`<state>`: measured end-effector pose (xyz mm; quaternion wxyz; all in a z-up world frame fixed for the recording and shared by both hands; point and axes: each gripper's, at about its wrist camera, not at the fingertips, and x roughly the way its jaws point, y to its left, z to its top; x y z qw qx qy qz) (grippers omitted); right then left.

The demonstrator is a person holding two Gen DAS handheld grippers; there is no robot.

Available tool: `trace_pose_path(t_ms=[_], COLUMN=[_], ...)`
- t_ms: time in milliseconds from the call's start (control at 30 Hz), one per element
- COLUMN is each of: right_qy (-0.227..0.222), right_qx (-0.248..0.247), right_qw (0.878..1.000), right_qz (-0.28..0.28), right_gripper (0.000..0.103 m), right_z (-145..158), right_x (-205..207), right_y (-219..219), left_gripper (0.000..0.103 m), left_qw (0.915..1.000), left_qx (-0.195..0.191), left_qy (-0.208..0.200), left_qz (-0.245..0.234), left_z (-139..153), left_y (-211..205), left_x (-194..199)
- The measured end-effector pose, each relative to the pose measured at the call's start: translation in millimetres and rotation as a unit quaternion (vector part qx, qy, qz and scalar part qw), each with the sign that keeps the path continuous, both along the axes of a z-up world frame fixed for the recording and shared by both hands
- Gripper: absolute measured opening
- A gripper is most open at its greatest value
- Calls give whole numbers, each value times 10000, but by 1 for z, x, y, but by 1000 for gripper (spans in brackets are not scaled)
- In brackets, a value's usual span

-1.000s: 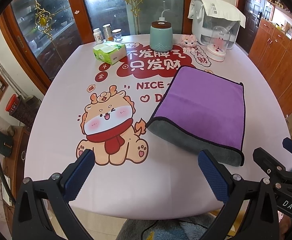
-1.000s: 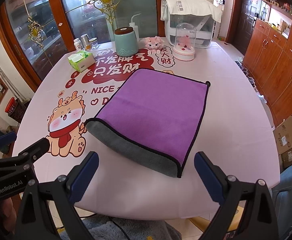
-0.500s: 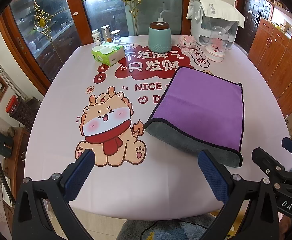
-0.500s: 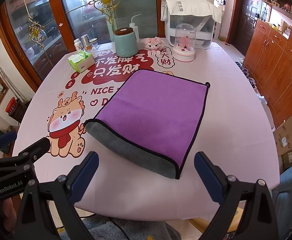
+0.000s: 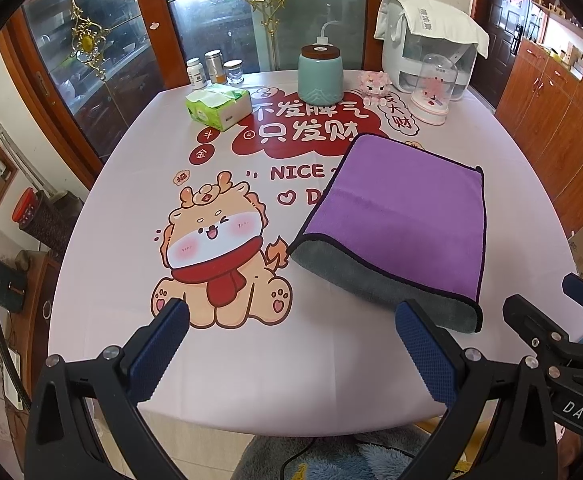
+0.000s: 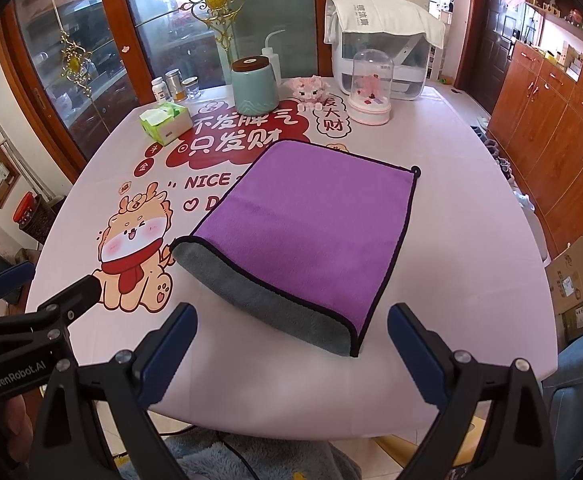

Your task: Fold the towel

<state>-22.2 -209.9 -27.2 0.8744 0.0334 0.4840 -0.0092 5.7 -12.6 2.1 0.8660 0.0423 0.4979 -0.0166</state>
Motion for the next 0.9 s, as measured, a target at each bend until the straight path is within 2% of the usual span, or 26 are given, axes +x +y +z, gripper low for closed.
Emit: trace_pose_path(t_ms=[900], right_qy=[-186], right_qx=[10], right_qw=[9998], right_qz=[46], right_gripper=[97], right_z=[4], right_x=[-17], right_y=[-3], left_gripper=[102], left_qw=[9998], left_qx=[2], left_qy=[-130], left_qz=[133], left_z=[4], left_y=[2], left_x=[-20])
